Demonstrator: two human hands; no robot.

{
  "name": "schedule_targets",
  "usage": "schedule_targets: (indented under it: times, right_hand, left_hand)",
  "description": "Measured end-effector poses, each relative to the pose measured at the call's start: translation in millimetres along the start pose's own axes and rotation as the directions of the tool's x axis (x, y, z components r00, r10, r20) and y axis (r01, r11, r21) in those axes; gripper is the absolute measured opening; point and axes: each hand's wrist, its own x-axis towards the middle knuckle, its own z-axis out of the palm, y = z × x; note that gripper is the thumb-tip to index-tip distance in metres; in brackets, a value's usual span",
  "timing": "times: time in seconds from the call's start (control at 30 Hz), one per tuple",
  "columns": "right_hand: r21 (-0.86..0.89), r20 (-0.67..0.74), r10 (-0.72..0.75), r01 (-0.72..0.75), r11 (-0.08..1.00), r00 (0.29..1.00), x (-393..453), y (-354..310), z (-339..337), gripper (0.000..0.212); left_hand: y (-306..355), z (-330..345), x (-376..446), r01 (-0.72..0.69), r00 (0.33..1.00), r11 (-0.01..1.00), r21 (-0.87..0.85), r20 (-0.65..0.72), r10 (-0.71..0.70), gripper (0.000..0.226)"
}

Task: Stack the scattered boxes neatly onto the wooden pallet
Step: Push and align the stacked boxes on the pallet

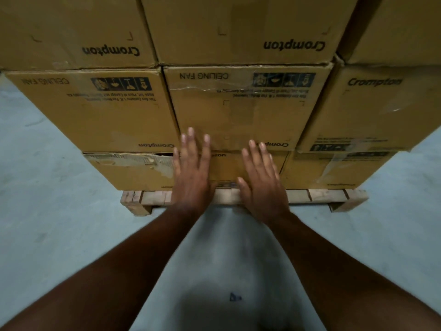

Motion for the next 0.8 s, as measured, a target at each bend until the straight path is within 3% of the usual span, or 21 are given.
schedule_targets:
  times: [0.1,0.17,0.27,0.47,0.57,0.8]
  right_hand:
    - [0.011,-0.093,0.168,-0.167,0.986,0.981,-27,26,-17,0.081]
    - [0.020,-0.171,0.302,-0.303,0.953,0.938,-27,39,-30,0.082]
    - [-0.007,-0.203,0.427,-0.437,0.899,0.881,-11,55,-46,0.082]
    - [-0.048,-0.149,0.441,-0.452,0.891,0.885,6,46,-41,0.091]
    - [-0.076,-0.135,0.440,-0.452,0.889,0.888,5,47,-38,0.097]
    - [-0.116,-0.089,0.415,-0.423,0.899,0.906,4,60,-43,0.108]
  left_hand:
    - [39,11,11,-0.260,0.965,0.963,0.077,-0.018,0.262,0.129]
    - [63,13,27,-0.362,0.927,0.928,0.094,-0.068,0.368,0.123]
    - [91,10,51,-0.467,0.874,0.880,0.086,-0.107,0.474,0.096]
    - [118,2,77,-0.560,0.804,0.801,0.212,-0.095,0.587,0.089]
    - [117,1,79,-0.554,0.805,0.787,0.273,-0.065,0.589,0.095]
    - [117,2,81,-0.544,0.804,0.772,0.327,-0.061,0.592,0.083]
